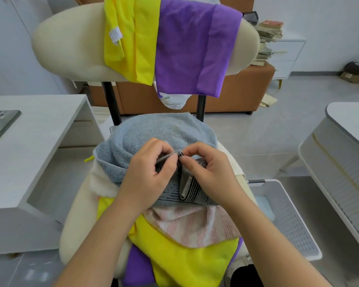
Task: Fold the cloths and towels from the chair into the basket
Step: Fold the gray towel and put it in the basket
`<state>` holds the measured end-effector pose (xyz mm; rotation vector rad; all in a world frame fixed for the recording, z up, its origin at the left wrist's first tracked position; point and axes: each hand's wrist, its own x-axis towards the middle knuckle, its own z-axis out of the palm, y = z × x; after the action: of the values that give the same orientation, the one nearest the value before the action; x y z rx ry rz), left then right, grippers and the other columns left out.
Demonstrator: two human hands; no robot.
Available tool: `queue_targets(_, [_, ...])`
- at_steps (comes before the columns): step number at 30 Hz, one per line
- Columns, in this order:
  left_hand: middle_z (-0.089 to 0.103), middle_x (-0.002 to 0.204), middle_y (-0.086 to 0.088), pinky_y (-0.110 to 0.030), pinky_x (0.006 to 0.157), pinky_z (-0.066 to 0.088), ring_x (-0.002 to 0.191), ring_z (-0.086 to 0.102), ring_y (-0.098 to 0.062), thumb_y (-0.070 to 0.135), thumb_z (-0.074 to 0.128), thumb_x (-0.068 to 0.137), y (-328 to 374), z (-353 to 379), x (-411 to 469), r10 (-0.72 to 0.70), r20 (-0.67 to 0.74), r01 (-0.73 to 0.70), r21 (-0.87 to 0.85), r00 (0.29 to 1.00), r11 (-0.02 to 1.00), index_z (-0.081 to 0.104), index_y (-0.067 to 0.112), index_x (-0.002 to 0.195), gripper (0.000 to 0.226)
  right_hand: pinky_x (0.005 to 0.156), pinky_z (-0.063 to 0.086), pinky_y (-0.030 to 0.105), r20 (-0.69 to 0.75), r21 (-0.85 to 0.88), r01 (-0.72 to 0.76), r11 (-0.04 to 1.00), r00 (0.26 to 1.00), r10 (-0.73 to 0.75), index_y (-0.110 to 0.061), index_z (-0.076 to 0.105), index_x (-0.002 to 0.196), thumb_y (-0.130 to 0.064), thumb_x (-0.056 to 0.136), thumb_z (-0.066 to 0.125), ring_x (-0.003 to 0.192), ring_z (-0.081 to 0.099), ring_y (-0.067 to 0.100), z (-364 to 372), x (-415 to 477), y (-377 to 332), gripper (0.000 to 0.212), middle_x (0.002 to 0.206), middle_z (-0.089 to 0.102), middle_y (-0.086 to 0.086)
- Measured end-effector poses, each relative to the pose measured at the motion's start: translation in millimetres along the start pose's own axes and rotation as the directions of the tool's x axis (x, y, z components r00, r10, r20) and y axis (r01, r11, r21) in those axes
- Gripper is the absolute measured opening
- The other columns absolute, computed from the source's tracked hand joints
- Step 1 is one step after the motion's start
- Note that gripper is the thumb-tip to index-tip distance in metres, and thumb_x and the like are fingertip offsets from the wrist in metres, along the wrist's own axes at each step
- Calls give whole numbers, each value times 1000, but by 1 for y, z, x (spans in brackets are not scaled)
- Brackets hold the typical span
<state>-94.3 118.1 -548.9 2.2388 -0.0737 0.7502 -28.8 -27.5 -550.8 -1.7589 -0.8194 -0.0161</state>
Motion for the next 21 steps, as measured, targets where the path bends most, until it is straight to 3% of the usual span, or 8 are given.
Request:
queue_targets(8, [53,81,5,-30,70,41,78,51,-10,30,42,92,-3,-4,-8,23,37,-26,85,999,996,57,14,87,22,69,45,14,-48,14,-1,1000,999,2,-27,63,78,-16,83,67,74,59,-1,10,-2,-2,13,71,63,-17])
queue_targets(13, [55,85,15,-19,67,41,76,53,-2,32,41,92,-2,-5,-11,7,32,-9,53,999,999,51,24,101,16,68,49,21,-35,30,-39,999,999,40,-22,66,74,-12,82,72,71,60,3,9,0,-2,14,71,67,-8])
queue_targets(21, [55,94,21,-8,75,38,89,54,5,27,45,92,-2,-5,-11,15,64,-15,7,998,1000,48,29,104,13,69,49,24,-21,33,-65,997,998,66,-14,67,75,-14,81,73,70,60,3,10,0,0,9,72,68,-3])
